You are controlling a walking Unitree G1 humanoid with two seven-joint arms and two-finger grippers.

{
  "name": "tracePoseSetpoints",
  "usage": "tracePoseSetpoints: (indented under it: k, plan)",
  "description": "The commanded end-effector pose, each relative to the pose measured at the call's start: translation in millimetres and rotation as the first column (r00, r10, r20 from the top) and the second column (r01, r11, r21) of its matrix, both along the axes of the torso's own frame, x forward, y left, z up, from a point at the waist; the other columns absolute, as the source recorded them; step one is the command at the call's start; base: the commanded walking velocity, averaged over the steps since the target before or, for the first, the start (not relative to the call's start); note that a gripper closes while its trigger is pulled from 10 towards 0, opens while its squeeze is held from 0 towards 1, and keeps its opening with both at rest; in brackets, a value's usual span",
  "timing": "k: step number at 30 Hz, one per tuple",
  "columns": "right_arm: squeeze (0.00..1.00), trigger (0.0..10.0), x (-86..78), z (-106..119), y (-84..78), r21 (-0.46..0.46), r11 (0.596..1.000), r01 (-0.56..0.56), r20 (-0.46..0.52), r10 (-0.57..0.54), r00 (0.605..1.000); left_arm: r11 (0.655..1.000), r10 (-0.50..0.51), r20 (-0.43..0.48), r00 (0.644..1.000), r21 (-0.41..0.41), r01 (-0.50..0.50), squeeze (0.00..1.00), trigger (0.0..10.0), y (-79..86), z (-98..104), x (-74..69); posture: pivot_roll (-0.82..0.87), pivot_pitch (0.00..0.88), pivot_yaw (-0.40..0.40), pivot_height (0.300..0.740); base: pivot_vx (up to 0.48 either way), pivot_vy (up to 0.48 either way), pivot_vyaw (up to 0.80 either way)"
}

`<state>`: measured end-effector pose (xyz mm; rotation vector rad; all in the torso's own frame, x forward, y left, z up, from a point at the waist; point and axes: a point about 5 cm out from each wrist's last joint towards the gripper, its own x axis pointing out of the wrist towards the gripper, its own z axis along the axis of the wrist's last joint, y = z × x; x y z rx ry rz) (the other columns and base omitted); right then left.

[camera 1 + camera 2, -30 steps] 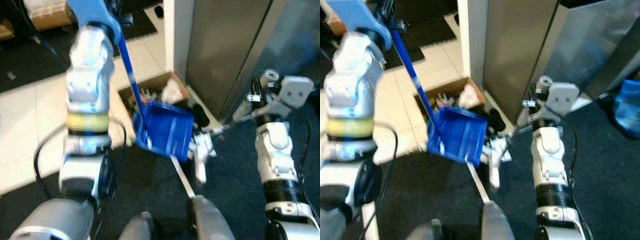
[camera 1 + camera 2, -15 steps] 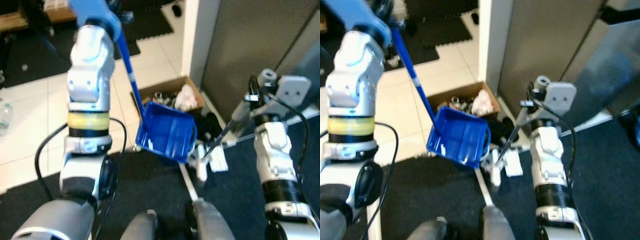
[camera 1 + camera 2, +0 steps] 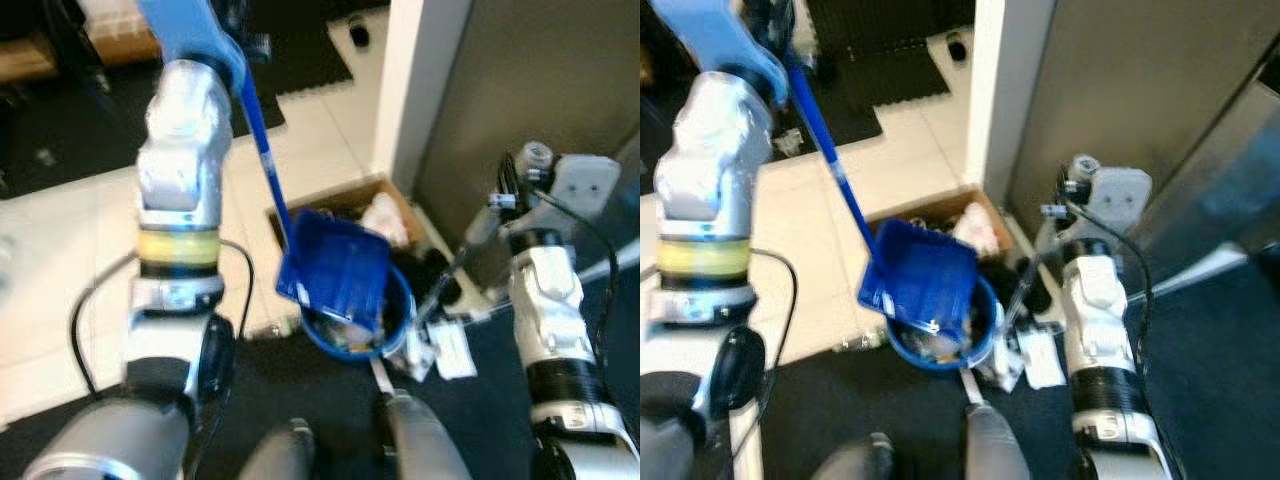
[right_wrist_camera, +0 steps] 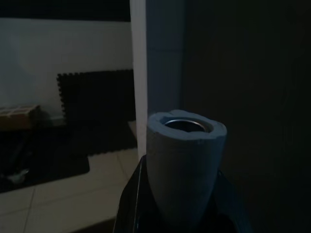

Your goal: Sweep floor

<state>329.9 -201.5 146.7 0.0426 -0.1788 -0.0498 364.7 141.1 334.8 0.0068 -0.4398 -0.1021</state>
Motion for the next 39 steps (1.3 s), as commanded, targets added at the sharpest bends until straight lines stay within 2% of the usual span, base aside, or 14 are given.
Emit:
tracePoseSetpoints:
  k: [1,2,8,11,20,25,31,32,33,36,37,38,39]
  plan:
    - [0.00,10.0,-0.7,2.6,1.6,0.008,1.000,0.000,0.022,0.000,1.000,1.000,0.002,0.057,0.998,0.028,-0.004,0.00,10.0,3.9,9.2,-4.9,-0.08,0.092,0.018,0.740,0.000,0.000,0.00]
    - [0.00,10.0,-1.0,2.3,1.3,0.007,1.000,0.003,0.021,-0.003,1.000,0.997,-0.025,0.062,0.998,0.073,0.021,0.00,10.0,-0.9,8.7,-6.0,-0.08,0.095,0.019,0.740,0.000,0.000,0.00]
    - [0.00,10.0,-1.5,0.7,-0.5,0.005,1.000,0.016,0.015,-0.016,1.000,0.981,-0.120,0.063,0.991,0.159,0.109,0.00,10.0,-14.6,3.1,-8.9,-0.08,0.095,0.019,0.740,0.000,0.000,0.00]
    - [0.00,10.0,-1.7,0.5,-1.3,0.005,1.000,0.021,0.013,-0.021,1.000,0.973,-0.138,0.065,0.988,0.196,0.123,0.00,10.0,-16.7,1.3,-8.8,-0.08,0.102,0.022,0.740,0.000,0.000,0.00]
    - [0.00,10.0,-1.7,0.4,-1.0,0.008,1.000,0.025,0.014,-0.025,1.000,0.939,-0.168,0.151,0.974,0.326,0.111,0.00,10.0,-21.2,1.6,-9.7,-0.08,0.102,0.024,0.740,0.000,0.000,0.00]
    - [0.00,10.0,-1.8,0.7,-0.8,0.009,1.000,0.024,0.017,-0.024,1.000,0.925,-0.191,0.183,0.964,0.363,0.114,0.00,10.0,-26.7,0.7,-9.7,-0.08,0.102,0.025,0.740,0.000,0.000,0.00]
    - [0.00,10.0,-2.5,1.0,-1.1,0.010,1.000,0.024,0.021,-0.025,0.999,0.931,-0.204,0.220,0.954,0.346,0.120,0.00,10.0,-33.6,1.6,-6.9,-0.08,0.103,0.026,0.740,0.000,0.000,0.00]
    - [0.00,10.0,-2.6,1.1,-1.3,0.011,1.000,0.025,0.022,-0.025,0.999,0.929,-0.211,0.232,0.950,0.349,0.121,0.00,10.0,-38.0,2.7,-6.0,-0.09,0.102,0.029,0.740,0.000,0.000,0.00]
    - [0.00,10.0,-2.9,1.6,-1.6,0.011,1.000,0.026,0.024,-0.027,0.999,0.918,-0.235,0.252,0.939,0.374,0.130,0.00,10.0,-49.6,4.3,-5.1,-0.09,0.102,0.029,0.740,0.000,0.000,0.00]
    - [0.00,10.0,-3.1,1.7,-1.8,0.011,1.000,0.027,0.026,-0.028,0.999,0.909,-0.255,0.264,0.930,0.393,0.138,0.00,10.0,-56.1,5.0,-5.4,-0.09,0.102,0.029,0.740,0.000,0.000,0.00]
    - [0.00,10.0,-3.8,1.8,-2.1,0.011,0.999,0.030,0.027,-0.030,0.999,0.894,-0.288,0.280,0.916,0.421,0.153,0.00,10.0,-66.5,6.4,-7.1,-0.09,0.102,0.029,0.740,0.000,0.000,0.00]
    - [0.00,10.0,-3.8,1.8,-2.1,0.011,0.999,0.030,0.027,-0.030,0.999,0.894,-0.288,0.280,0.916,0.421,0.153,0.00,10.0,-66.5,6.4,-7.1,-0.09,0.102,0.029,0.740,0.000,0.000,0.00]
    - [0.00,10.0,-4.1,1.6,-2.5,0.011,0.999,0.032,0.027,-0.032,0.999,0.880,-0.316,0.291,0.903,0.445,0.164,0.00,10.0,-74.1,7.6,-9.1,-0.10,0.102,0.034,0.740,0.000,0.000,0.00]
